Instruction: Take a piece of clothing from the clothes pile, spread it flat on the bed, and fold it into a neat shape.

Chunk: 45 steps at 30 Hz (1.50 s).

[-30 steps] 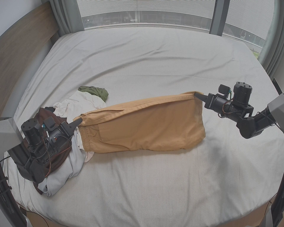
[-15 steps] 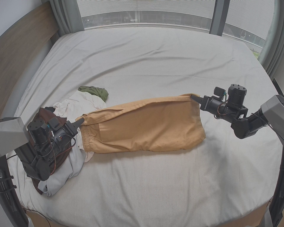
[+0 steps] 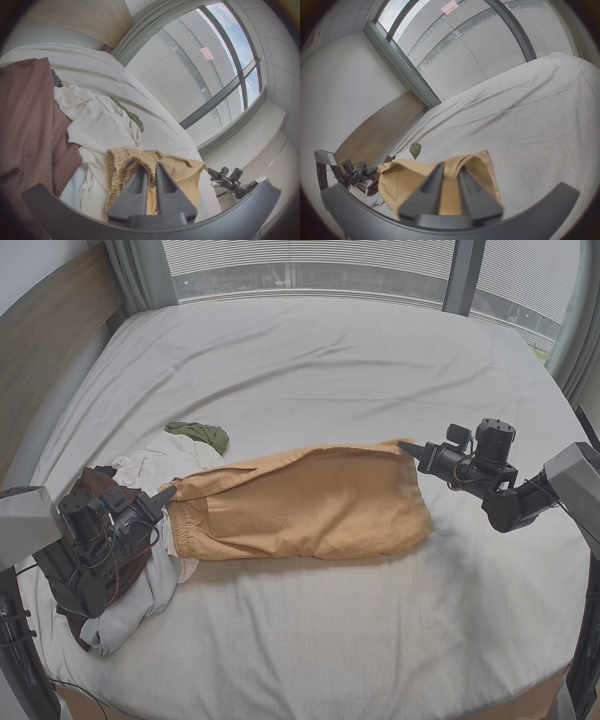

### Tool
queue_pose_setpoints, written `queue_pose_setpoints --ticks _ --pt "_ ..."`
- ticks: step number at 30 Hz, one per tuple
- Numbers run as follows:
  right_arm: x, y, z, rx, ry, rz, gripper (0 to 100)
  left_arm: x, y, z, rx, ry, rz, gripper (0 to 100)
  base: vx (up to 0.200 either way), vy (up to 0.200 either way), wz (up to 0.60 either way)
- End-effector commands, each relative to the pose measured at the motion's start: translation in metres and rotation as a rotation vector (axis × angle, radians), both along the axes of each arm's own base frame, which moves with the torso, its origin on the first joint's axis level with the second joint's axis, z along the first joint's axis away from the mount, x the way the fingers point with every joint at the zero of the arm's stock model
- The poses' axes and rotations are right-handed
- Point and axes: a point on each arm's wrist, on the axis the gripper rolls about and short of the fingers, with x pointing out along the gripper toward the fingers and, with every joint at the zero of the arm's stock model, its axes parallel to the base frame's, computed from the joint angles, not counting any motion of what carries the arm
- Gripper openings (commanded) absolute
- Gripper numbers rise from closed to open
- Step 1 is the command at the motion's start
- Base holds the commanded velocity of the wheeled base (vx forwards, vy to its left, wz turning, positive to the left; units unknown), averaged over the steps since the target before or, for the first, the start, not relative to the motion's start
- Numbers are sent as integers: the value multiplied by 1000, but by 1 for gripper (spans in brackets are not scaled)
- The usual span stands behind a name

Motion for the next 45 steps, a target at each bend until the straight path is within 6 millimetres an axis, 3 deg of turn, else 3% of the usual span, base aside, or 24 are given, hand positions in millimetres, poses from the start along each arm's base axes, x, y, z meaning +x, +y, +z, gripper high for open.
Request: queue_pose_setpoints --ticks 1,4,8,14,15,16,20,24,26,35,45 --pt "7 1 -1 3 -14 -3 100 2 2 1 -4 -5 5 100 0 0 0" --pt "12 6 7 15 -54 -58 100 7 8 6 -16 -30 25 100 0 0 0" --pt "4 5 14 20 -51 -63 100 12 14 12 -20 -59 79 100 0 0 0" --pt "-49 3 30 43 24 -39 100 -11 8 34 -44 -83 49 100 0 0 0" --pt "-49 3 30 43 24 -39 100 -11 8 34 -44 -83 49 100 0 0 0" --pt "-74 2 30 67 82 -29 100 -27 1 43 -63 -78 -22 100 0 0 0" --pt "-114 -6 13 78 186 -24 100 -51 -3 53 -70 -68 -146 100 0 0 0" --pt "-138 -14 -11 74 217 4 100 -64 -4 50 -56 -46 -173 100 0 0 0" --pt "-143 -15 -18 64 212 17 100 -68 -5 46 -21 -42 -187 100 0 0 0" --pt "-130 -12 -65 28 353 8 100 -81 -13 23 188 -50 -244 100 0 0 0" --pt "-122 -9 -89 14 411 2 100 -81 -14 12 241 -40 -253 100 0 0 0"
